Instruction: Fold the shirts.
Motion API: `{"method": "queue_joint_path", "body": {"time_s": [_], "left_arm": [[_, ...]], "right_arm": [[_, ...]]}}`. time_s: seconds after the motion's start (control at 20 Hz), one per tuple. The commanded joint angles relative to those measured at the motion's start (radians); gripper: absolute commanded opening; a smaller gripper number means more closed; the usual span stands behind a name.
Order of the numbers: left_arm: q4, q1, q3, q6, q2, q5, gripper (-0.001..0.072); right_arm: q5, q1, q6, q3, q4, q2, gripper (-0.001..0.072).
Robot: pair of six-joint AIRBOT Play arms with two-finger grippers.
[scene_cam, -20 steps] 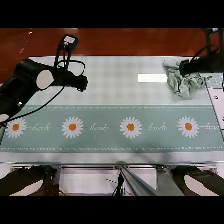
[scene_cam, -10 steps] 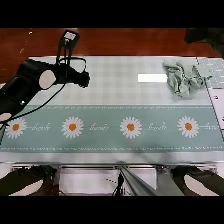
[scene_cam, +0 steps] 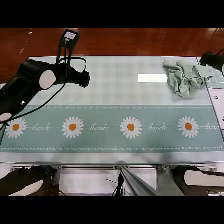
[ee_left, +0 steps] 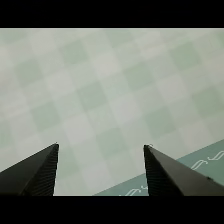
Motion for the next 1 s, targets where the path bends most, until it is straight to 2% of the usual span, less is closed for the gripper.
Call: {"method": "queue_joint_path", "body": {"time_s": [0.0, 0.2, 0.5, 0.55, 0.6, 0.65, 0.75, 0.95], "left_arm": [[0.0, -0.001, 0.0, 0.0, -0.003, 0.0, 0.063], [0.0, -0.001, 0.0, 0.0, -0.026, 0.0, 0.063], [0.0, -0.001, 0.0, 0.0, -0.046, 0.0, 0.0629], [0.0, -0.001, 0.0, 0.0, -0.046, 0.0, 0.063], [0.0, -0.001, 0.0, 0.001, -0.045, 0.0, 0.0629], [0.001, -0.001, 0.003, 0.003, -0.041, 0.0, 0.0629], [0.001, -0.001, 0.032, 0.004, -0.029, -0.001, 0.0626], [0.001, -0.001, 0.182, 0.004, 0.039, 0.0, 0.0621]], "right_arm": [[0.005, -0.11, 0.13, 0.001, 0.278, -0.122, 0.0603], [-0.034, -0.097, 0.046, 0.001, 0.339, -0.212, 0.0602], [-0.043, 0.016, 0.007, 0.001, 0.334, -0.302, 0.0588], [-0.047, 0.036, 0.001, 0.001, 0.331, -0.307, 0.0415], [-0.043, 0.055, -0.009, 0.001, 0.331, -0.304, 0.0075], [-0.047, 0.072, -0.01, 0.001, 0.333, -0.29, 0.0024], [-0.067, 0.097, -0.025, 0.001, 0.331, -0.221, 0.0023], [-0.124, 0.14, -0.154, 0.001, 0.331, 0.068, 0.0022]]}}
